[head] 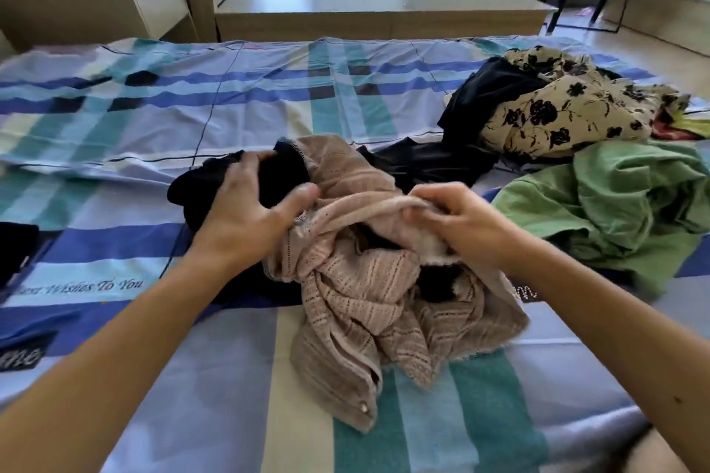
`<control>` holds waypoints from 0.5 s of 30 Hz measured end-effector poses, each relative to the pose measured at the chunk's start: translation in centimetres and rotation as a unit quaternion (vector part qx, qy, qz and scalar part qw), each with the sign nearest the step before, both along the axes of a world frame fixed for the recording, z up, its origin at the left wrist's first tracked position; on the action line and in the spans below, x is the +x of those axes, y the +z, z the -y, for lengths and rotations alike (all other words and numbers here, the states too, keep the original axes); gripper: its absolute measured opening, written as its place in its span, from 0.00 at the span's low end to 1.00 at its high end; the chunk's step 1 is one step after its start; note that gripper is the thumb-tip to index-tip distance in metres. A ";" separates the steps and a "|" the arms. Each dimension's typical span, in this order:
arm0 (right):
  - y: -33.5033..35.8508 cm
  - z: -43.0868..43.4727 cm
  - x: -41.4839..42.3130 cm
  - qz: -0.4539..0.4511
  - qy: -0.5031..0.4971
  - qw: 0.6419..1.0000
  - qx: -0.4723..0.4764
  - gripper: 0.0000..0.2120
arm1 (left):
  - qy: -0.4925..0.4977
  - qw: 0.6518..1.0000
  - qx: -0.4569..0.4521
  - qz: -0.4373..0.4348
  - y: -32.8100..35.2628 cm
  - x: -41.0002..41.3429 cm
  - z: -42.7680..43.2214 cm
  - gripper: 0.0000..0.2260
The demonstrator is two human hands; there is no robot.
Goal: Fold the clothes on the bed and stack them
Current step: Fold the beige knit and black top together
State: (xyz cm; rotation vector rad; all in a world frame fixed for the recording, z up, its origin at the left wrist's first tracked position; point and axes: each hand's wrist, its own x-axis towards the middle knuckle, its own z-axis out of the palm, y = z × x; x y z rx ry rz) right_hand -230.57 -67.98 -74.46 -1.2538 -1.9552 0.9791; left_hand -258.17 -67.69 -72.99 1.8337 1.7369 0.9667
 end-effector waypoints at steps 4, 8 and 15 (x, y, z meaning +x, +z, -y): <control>4.2 1.4 -0.4 -0.274 -0.045 0.957 -0.082 0.12 | -0.109 0.986 -0.035 -0.125 -1.3 1.7 1.4 0.59; 5.3 2.3 0.1 -0.372 -0.062 0.919 -0.116 0.20 | -0.054 0.974 0.024 -0.218 -2.3 3.3 1.2 0.36; 4.5 0.9 1.7 -0.228 -0.140 0.963 -0.037 0.14 | -0.124 0.971 -0.054 0.198 0.2 3.2 0.0 0.15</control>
